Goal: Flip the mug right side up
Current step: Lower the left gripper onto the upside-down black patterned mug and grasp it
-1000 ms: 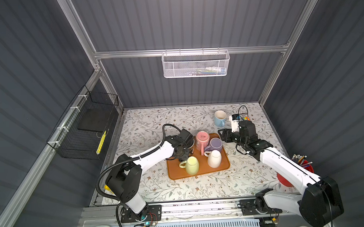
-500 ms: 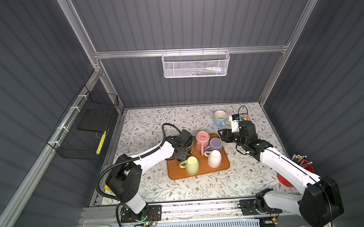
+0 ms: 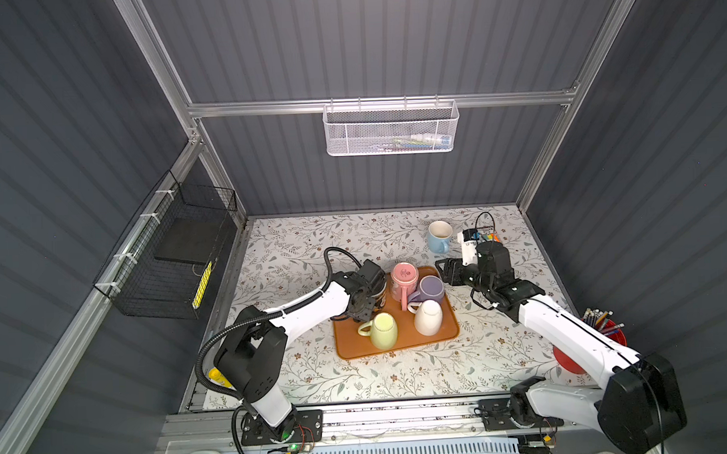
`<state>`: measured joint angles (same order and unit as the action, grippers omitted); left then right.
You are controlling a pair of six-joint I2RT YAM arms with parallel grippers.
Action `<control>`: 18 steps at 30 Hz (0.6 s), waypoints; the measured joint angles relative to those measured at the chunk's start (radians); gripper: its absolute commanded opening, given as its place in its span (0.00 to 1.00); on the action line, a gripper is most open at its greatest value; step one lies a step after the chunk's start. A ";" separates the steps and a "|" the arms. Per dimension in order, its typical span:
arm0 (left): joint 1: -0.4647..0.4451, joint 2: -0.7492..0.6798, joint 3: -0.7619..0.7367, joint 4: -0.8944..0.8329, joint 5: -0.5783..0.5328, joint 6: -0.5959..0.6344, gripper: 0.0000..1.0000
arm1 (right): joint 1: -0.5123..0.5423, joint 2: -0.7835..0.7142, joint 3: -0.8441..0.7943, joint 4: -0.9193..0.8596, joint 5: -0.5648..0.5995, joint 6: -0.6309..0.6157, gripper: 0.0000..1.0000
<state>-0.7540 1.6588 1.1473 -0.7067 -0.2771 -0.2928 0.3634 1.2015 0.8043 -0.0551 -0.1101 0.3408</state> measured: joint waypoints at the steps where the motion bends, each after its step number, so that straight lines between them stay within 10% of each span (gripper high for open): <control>1: 0.000 0.002 0.000 0.000 0.000 0.000 0.42 | 0.000 0.000 0.000 0.000 0.000 0.000 0.64; 18: 0.000 0.022 0.000 0.011 0.009 -0.003 0.25 | 0.004 0.000 0.000 0.000 -0.003 0.000 0.64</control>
<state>-0.7540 1.6806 1.1473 -0.6952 -0.2684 -0.2958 0.3676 1.2015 0.8043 -0.0551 -0.1131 0.3405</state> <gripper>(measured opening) 0.268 0.641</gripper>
